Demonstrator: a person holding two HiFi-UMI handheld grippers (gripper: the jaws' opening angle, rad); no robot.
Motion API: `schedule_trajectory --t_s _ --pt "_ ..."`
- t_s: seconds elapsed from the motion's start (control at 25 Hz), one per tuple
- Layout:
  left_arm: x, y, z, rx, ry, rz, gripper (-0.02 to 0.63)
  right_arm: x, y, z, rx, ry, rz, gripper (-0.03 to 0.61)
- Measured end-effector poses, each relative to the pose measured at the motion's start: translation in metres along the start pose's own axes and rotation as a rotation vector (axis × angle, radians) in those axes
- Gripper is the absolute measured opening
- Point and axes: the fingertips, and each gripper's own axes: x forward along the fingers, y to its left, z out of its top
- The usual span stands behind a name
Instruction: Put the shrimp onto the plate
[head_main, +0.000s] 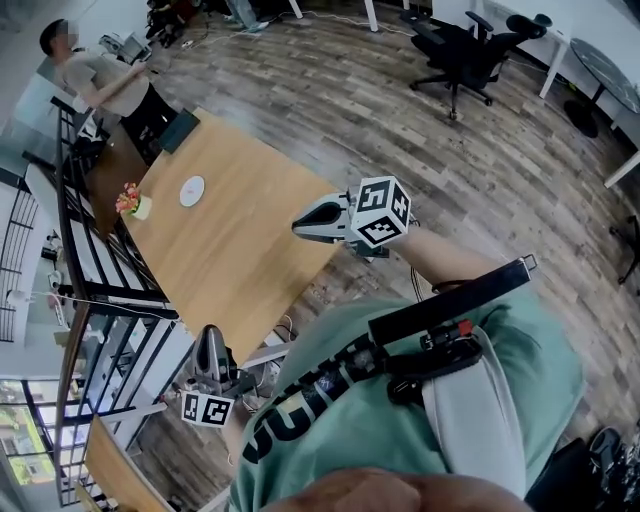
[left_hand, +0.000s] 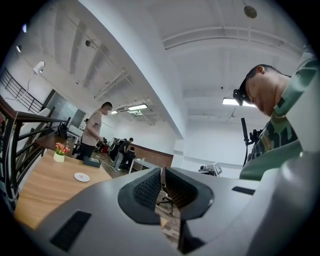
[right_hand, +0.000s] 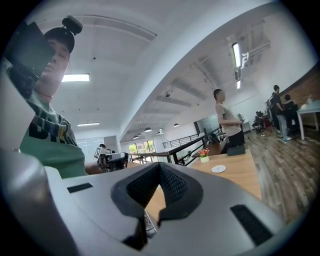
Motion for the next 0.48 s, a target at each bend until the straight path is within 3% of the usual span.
schedule_trajectory --t_s 0.48 --pt "-0.03 0.021 0.014 0.002 -0.056 -0.041 0.032 0.029 0.031 0.011 -0.083 0.056 -0.031 0.006"
